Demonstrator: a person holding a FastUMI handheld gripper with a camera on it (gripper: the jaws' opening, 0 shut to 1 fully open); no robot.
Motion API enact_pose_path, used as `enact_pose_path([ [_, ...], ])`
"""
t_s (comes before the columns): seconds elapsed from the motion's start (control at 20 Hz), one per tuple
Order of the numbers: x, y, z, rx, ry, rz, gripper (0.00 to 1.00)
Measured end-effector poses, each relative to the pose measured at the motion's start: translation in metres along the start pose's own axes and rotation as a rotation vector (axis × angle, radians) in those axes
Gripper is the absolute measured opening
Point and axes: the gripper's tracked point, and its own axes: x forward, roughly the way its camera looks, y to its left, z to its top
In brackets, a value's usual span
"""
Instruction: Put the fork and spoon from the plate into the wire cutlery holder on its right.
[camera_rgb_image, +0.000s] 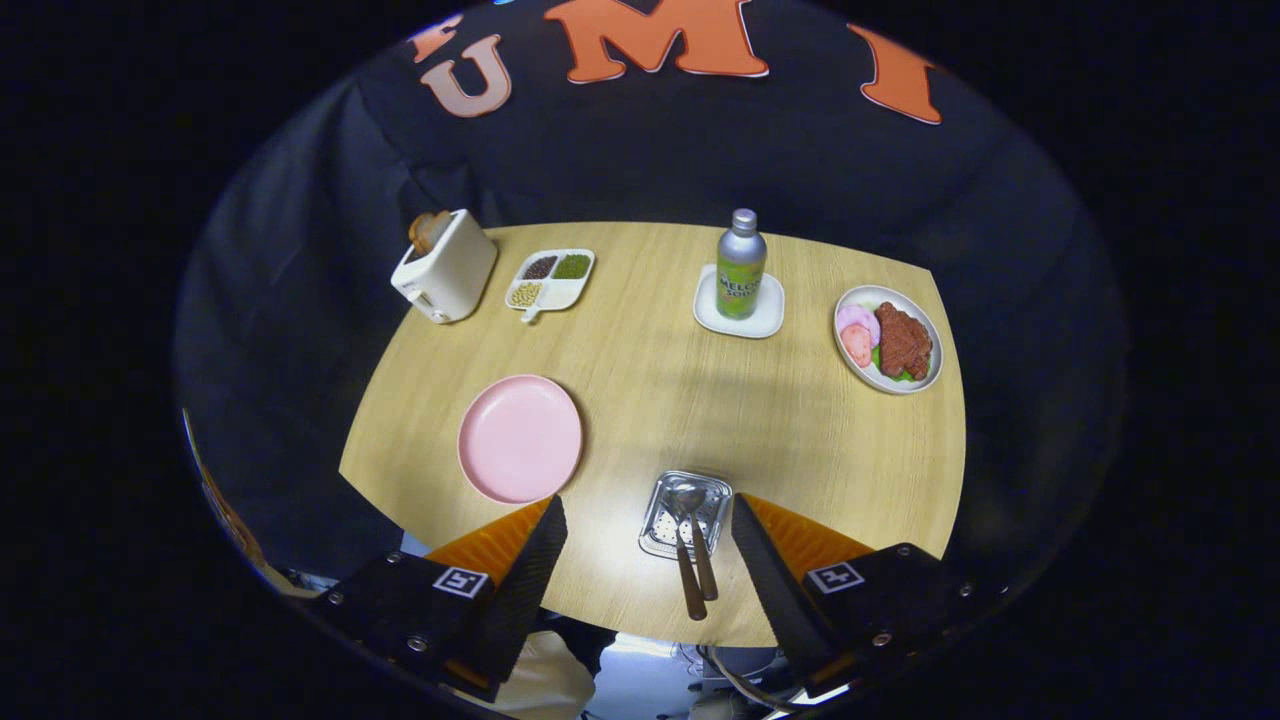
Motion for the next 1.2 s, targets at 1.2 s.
enact_pose_path([
  [1.2, -0.148, -0.074, 0.086, 0.031, -0.912, -0.392, 0.99],
])
